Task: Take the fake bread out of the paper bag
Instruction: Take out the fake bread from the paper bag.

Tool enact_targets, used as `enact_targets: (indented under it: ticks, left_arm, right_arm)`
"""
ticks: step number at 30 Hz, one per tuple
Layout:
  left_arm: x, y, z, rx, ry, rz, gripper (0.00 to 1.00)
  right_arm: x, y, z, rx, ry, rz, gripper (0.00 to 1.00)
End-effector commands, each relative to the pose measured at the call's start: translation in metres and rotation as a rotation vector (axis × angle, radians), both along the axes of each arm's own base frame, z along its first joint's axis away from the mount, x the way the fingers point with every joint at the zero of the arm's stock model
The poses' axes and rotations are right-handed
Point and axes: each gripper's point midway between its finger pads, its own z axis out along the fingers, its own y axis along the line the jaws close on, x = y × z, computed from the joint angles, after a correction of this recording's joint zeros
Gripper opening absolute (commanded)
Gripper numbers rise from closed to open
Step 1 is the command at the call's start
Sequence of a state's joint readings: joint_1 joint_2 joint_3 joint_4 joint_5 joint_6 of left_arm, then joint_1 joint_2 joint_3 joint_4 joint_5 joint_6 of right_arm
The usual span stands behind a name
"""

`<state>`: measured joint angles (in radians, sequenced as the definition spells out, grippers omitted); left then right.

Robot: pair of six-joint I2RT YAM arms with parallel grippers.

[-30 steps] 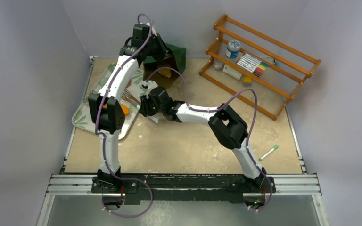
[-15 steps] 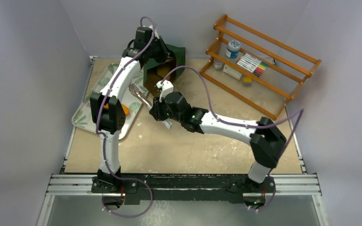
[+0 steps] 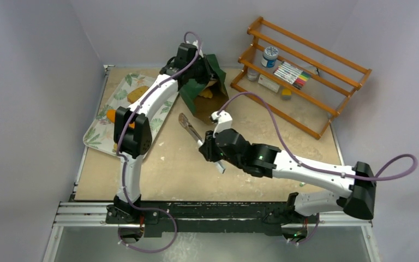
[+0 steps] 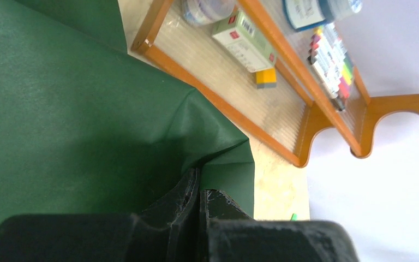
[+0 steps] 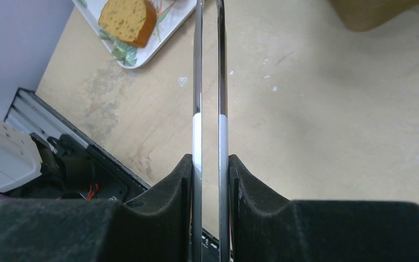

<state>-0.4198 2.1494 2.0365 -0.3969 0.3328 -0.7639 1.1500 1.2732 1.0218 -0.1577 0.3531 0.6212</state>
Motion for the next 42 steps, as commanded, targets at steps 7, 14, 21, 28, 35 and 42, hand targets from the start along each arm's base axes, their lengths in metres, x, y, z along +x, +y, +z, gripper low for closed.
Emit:
enact_targets:
  ticks: [7, 14, 21, 28, 35, 42]
  left_arm:
    - [-0.006, 0.000, 0.013, -0.038, -0.095, 0.013, 0.00]
    - [-0.007, -0.006, 0.022, -0.058, -0.111, 0.009, 0.00]
    - [-0.009, -0.012, 0.028, -0.065, -0.118, 0.006, 0.00]
    - [-0.014, -0.018, 0.030, -0.069, -0.122, -0.002, 0.00]
    - [-0.016, -0.026, 0.031, -0.081, -0.120, -0.007, 0.00]
    - [-0.020, -0.031, 0.029, -0.080, -0.115, -0.017, 0.00]
  right_arm:
    - [0.000, -0.058, 0.009, -0.032, 0.040, -0.221, 0.27]
    - [-0.007, -0.072, -0.007, -0.064, 0.094, -0.259, 0.27]
    - [0.012, -0.073, -0.025, -0.132, 0.084, -0.309, 0.28]
    - [0.059, -0.073, -0.036, -0.160, 0.062, -0.332, 0.28]
    - [0.109, -0.069, -0.049, -0.215, 0.044, -0.349, 0.29]
    - [0.142, -0.068, -0.059, -0.230, 0.039, -0.326, 0.35]
